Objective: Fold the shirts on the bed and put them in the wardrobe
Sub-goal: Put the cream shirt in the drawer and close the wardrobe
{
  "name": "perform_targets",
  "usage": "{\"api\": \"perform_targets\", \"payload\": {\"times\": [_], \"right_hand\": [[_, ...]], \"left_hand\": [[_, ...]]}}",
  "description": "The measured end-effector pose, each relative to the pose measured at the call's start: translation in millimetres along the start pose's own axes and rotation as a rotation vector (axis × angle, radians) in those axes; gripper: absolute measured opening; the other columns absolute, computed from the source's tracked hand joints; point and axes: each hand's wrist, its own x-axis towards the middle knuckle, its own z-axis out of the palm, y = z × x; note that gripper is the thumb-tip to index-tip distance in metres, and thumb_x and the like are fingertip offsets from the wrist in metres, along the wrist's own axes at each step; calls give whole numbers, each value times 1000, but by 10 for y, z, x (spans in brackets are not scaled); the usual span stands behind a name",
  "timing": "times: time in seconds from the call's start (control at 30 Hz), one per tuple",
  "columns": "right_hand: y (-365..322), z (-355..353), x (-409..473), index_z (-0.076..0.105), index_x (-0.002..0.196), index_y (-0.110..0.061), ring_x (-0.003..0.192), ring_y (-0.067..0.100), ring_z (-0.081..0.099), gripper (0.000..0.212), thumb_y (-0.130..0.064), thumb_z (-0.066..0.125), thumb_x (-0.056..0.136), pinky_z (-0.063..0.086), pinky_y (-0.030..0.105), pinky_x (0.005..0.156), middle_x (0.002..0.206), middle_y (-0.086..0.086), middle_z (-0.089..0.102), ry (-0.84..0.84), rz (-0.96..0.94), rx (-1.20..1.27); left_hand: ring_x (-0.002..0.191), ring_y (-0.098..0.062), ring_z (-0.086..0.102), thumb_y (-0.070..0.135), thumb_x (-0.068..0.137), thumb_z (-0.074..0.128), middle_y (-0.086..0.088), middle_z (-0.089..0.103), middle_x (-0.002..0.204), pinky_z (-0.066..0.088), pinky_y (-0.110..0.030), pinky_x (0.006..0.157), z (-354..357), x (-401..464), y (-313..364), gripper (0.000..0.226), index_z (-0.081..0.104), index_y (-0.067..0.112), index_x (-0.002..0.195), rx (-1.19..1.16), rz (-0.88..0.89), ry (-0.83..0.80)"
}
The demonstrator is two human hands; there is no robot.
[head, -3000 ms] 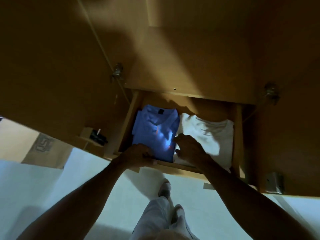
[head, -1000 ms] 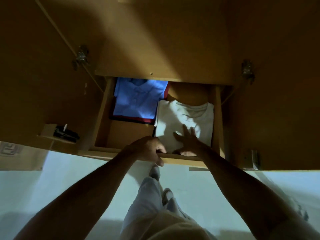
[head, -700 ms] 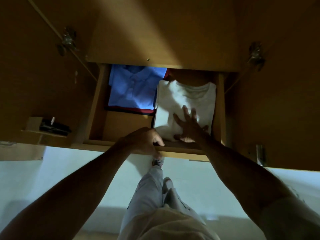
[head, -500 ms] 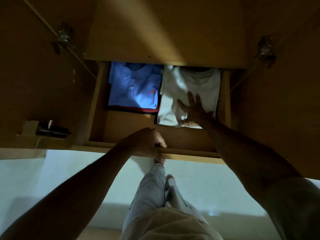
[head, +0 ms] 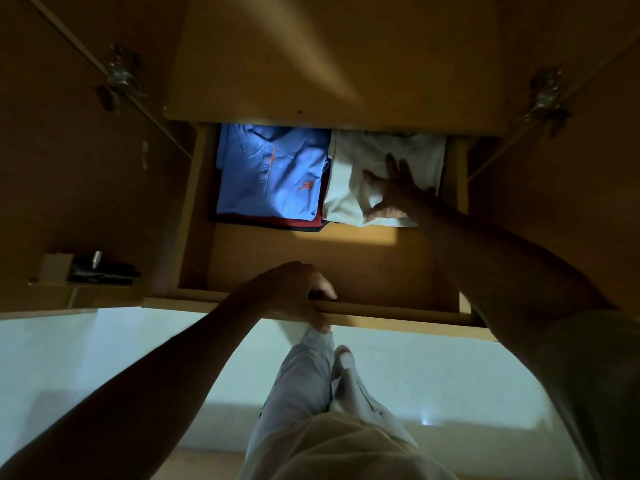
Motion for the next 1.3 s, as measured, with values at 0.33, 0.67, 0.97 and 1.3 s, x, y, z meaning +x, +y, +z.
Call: {"api": "perform_targets", "payload": {"times": [0.33,0.67,0.97,1.3], "right_hand": [[2,-504,-442,66,101,-11,98,39,61,28,-28,50,86,52,45,77,104,15,64,974,-179,-92],[110,-901,-344,53,134,-10,119,39,54,47,-33,37,96,47,46,97,129,18,54,544,45,-120],[30,-1067,-409,54,137,-16,124,36,53,41,-33,50,100,49,46,99,132,14,55,402,128,-163],[-18,-1141,-453,53,137,-19,117,34,55,40,-32,45,101,48,41,92,124,10,57,401,156,-114]], "left_hand": [[45,5,43,44,80,78,21,44,57,29,-3,43,-246,-307,97,27,73,30,103,239,101,0],[89,-10,66,46,77,75,12,74,100,43,-23,72,-432,-76,-42,35,72,34,110,307,103,136],[147,-23,26,51,77,73,2,32,160,18,-42,119,-880,295,-109,87,38,27,153,495,139,381],[155,-32,2,56,75,74,-9,-3,169,6,-53,121,-1473,793,-200,122,-3,18,161,500,-4,623]]}}
